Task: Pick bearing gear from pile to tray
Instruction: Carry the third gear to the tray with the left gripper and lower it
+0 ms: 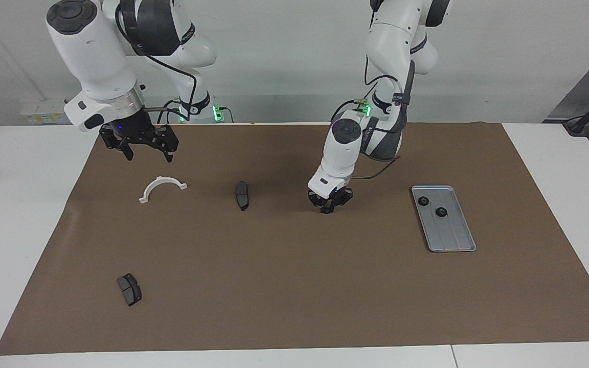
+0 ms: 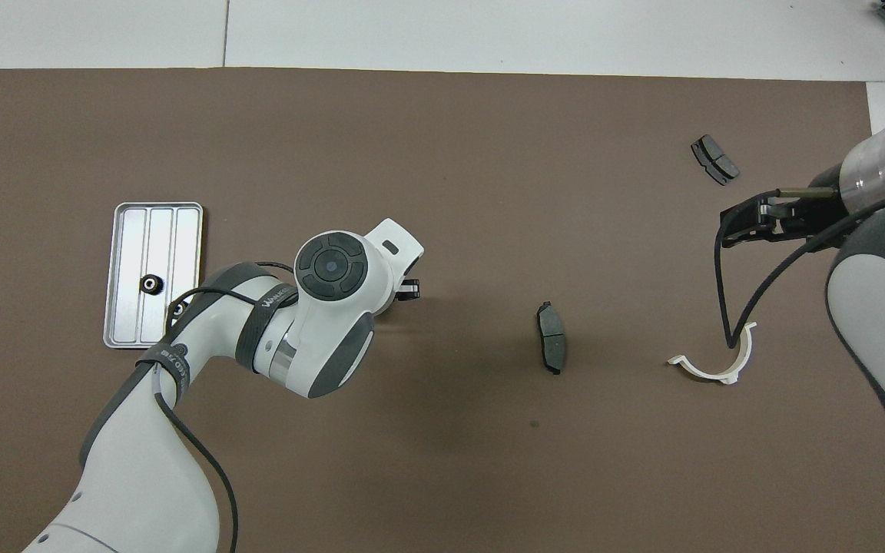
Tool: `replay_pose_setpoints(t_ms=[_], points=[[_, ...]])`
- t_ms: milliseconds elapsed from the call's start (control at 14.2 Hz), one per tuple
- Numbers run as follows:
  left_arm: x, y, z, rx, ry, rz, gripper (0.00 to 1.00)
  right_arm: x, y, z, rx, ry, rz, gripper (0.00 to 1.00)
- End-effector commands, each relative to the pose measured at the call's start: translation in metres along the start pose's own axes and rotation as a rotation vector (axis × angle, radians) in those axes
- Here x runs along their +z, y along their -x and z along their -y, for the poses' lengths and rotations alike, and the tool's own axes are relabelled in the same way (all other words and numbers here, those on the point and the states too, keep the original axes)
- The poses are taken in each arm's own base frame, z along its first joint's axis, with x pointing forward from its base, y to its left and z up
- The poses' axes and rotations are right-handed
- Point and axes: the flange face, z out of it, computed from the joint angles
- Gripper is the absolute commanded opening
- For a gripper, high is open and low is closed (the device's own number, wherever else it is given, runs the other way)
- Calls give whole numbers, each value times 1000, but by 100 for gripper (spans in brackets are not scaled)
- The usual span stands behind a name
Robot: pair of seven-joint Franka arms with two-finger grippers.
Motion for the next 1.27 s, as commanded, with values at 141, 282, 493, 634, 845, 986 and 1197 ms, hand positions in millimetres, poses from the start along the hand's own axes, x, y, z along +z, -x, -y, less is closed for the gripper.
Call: replay_pose_setpoints(t_ms=[141, 282, 493, 634, 845, 986, 1197], points=[[4, 0, 6, 22, -18, -29, 30, 7, 17, -6, 2, -5, 9, 100], [6, -6, 14, 7, -19, -33, 30, 11, 23, -6, 0, -7, -13, 100], [9, -6, 14, 14, -22, -37, 17, 16, 33, -7, 1, -6, -18, 100], [9, -7, 15, 16, -25, -38, 13, 7, 25, -9, 2, -13, -44, 100], [2, -14, 19, 6, -28, -39, 8, 2, 20, -15, 13, -15, -43, 100], [-18, -45, 33, -34, -37, -32, 7, -4, 10, -18, 14, -12, -19, 100], [-54, -93, 83, -106, -39, -44, 6, -1, 10, -19, 15, -14, -6, 100]])
